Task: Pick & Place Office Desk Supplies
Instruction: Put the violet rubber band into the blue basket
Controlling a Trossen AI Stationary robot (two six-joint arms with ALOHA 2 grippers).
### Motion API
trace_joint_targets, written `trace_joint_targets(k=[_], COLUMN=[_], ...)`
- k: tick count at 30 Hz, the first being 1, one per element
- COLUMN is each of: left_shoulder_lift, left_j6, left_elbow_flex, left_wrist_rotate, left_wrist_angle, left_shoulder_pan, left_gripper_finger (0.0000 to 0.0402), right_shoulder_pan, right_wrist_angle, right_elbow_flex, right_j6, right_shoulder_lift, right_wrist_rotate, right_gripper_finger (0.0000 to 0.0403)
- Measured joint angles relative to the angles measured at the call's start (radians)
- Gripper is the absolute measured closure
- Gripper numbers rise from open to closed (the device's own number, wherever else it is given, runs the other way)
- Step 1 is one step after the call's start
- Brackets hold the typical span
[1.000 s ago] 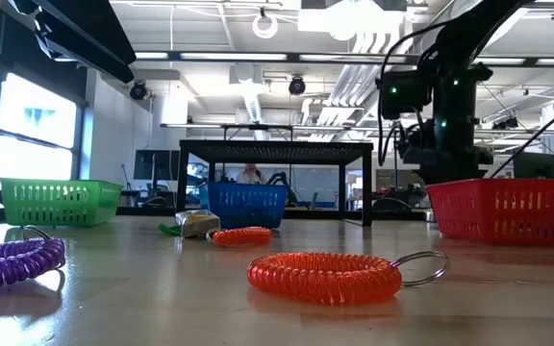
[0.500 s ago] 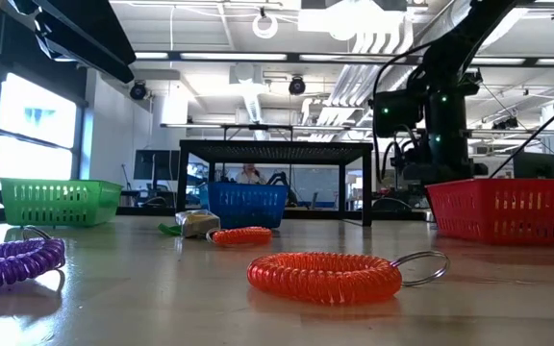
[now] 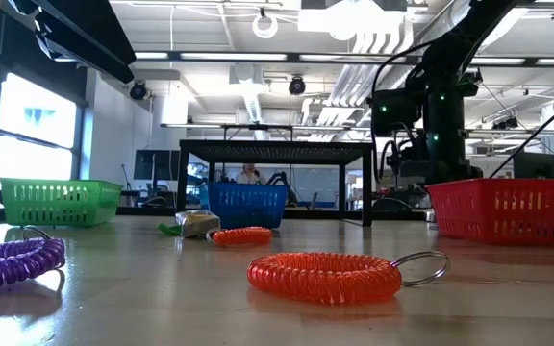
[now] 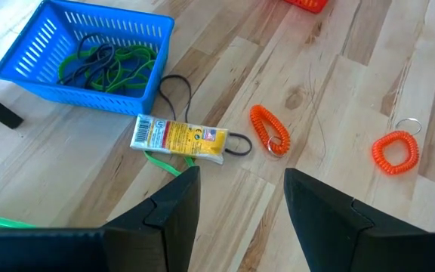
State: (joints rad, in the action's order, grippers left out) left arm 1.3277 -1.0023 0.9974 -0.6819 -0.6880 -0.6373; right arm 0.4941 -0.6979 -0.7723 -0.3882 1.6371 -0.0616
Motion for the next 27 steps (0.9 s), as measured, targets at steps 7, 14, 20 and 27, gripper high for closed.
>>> trace_joint_targets(k=[7,14,20,27], left_shoulder_lift=[0.000,0.000,0.000,0.000], left_j6=[0.000,0.001,0.010,0.015], left_elbow_flex=[0.000,0.000,0.000,0.000], left_wrist_rotate=[0.000,0.000,0.000,0.000], left_wrist_angle=[0.000,0.000,0.000,0.000], left_shoulder_pan=[0.000,0.000,0.000,0.000], left_gripper_finger=[0.0215,0.0215,0.0215,0.0215], right_shoulder_pan=[-0.009,-0.074,-0.155,-0.340], right_wrist_angle=[-0.001,-0.010,-0.029,0.148], right_elbow_flex=[0.007,0.010,0.010,0.007], right_j6=[0.013,-0.004,-0.047,-0.079], right_shoulder_lift=[-0.026,-0.177,-0.324,-0.477], right_wrist_rotate=[-0.016,-0.092,-0.085,-0.074], right_gripper_finger=[0.0400,0.0400,0.0400,0.0400])
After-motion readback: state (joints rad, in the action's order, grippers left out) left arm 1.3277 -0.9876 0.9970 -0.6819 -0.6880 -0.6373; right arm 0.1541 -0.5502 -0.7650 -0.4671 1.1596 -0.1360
